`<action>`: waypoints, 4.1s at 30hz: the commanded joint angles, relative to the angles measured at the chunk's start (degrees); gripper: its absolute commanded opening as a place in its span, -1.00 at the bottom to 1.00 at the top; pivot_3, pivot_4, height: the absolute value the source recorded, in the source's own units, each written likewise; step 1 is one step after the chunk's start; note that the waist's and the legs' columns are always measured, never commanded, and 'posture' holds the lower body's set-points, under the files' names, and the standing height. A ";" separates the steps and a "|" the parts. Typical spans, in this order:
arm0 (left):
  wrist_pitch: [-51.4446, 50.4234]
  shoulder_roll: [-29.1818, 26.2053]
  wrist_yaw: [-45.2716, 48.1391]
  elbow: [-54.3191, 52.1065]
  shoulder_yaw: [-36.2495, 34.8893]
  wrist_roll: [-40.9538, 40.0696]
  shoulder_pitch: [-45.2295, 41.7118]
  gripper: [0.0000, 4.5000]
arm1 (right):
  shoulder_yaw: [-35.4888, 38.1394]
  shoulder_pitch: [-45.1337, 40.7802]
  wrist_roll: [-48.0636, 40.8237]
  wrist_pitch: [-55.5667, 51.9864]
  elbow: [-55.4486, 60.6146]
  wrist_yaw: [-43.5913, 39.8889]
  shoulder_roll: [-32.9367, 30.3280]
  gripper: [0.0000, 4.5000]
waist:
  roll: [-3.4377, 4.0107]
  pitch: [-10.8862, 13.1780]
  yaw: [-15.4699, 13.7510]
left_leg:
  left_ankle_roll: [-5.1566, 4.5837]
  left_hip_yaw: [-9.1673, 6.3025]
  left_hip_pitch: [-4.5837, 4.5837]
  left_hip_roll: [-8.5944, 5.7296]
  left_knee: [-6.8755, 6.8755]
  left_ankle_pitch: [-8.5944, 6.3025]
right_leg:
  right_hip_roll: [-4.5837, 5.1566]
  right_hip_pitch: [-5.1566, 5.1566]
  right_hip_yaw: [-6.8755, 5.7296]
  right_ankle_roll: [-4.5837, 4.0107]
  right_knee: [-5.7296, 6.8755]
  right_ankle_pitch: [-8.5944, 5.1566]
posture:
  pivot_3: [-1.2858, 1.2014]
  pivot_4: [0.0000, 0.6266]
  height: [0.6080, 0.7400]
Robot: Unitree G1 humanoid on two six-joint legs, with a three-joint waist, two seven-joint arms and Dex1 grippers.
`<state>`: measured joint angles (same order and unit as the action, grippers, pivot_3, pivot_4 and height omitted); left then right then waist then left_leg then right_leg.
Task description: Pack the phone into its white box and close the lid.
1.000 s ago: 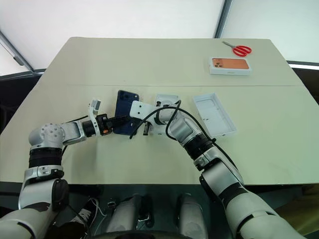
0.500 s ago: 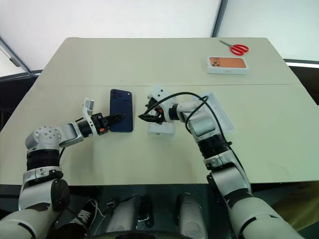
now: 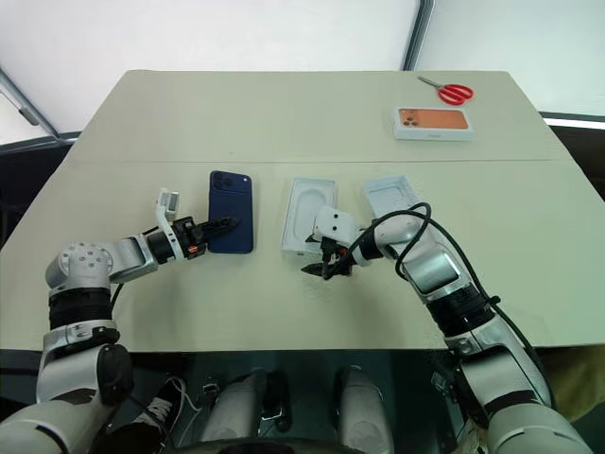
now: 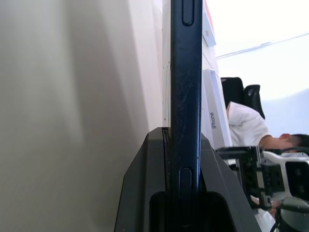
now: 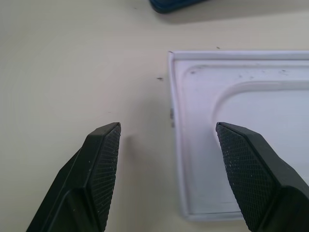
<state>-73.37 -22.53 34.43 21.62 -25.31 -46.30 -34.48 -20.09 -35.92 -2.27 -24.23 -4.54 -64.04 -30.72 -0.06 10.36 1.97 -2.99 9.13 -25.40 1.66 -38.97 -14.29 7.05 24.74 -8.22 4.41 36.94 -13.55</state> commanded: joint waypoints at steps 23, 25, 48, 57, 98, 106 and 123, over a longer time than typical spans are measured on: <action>1.06 -0.17 -0.22 -3.99 0.91 -1.35 0.18 -1.00 | -1.02 -1.09 2.11 2.75 -2.13 0.25 2.07 -0.77 | -0.02 -0.01 -0.94 | 0.02 0.00 0.02 0.01 -0.02 -0.01 | 0.02 -0.02 0.00 -0.01 0.01 0.00 | 0.03 -0.52 0.96; 0.92 -0.21 -0.25 -4.10 0.87 -1.47 0.23 -1.00 | -1.20 0.22 0.54 0.42 1.27 -0.32 2.67 -0.77 | -0.02 -0.01 -0.95 | 0.02 0.00 0.02 0.01 -0.02 -0.01 | 0.02 -0.01 0.00 -0.01 0.01 0.00 | 0.03 -0.52 0.96; -7.58 1.21 -5.30 -8.44 -4.67 -9.21 -4.86 -1.00 | 0.47 1.84 -4.63 -10.51 11.18 1.29 5.19 0.41 | -0.08 0.03 -1.19 | 0.03 -0.03 -0.01 -0.02 -0.02 -0.02 | 0.06 0.00 -0.01 -0.01 0.01 0.00 | 0.03 -0.52 0.96; -13.24 12.08 -15.65 -15.55 -7.82 -14.64 -3.68 -1.00 | 11.51 -2.96 -11.82 -12.47 6.39 -1.70 -3.25 0.41 | -0.10 0.04 -1.31 | -0.10 -0.07 0.00 -0.07 -0.03 0.04 | 0.09 -0.06 -0.03 0.00 0.00 0.01 | 0.03 -0.52 0.96; -12.85 13.76 -20.89 -15.30 -0.02 -13.28 -1.77 0.96 | 12.05 -4.50 -7.72 0.68 -6.87 2.24 -4.86 0.44 | -0.15 0.07 -1.16 | -0.13 -0.04 0.03 0.01 -0.05 0.06 | -0.02 -0.08 -0.02 -0.01 -0.01 0.00 | 0.03 -0.52 0.96; -14.00 14.09 -22.34 -17.70 -0.73 -14.62 -2.54 0.96 | 11.34 -4.98 -7.22 1.33 -7.31 2.53 -3.23 0.44 | -0.15 0.07 -1.36 | -0.14 -0.04 0.02 -0.04 -0.06 0.06 | 0.05 -0.09 -0.02 0.00 -0.01 0.01 | 0.03 -0.52 0.96; -11.87 3.03 -17.29 -21.07 -0.06 -12.18 -2.99 0.96 | 10.39 -5.58 -7.08 1.68 -7.90 2.82 -1.55 0.44 | -0.14 0.08 -1.16 | 0.01 -0.04 0.02 -0.02 -0.05 -0.02 | 0.01 -0.07 -0.02 -0.01 -0.01 0.00 | 0.03 -0.52 0.96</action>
<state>-87.69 -18.76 16.29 1.21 -25.15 -59.13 -36.26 -10.27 -39.74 -9.04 -23.12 -13.67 -61.19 -32.64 -0.19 10.44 0.81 -2.99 9.09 -25.38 1.66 -39.01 -14.31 7.05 24.67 -8.24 4.41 36.94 -13.55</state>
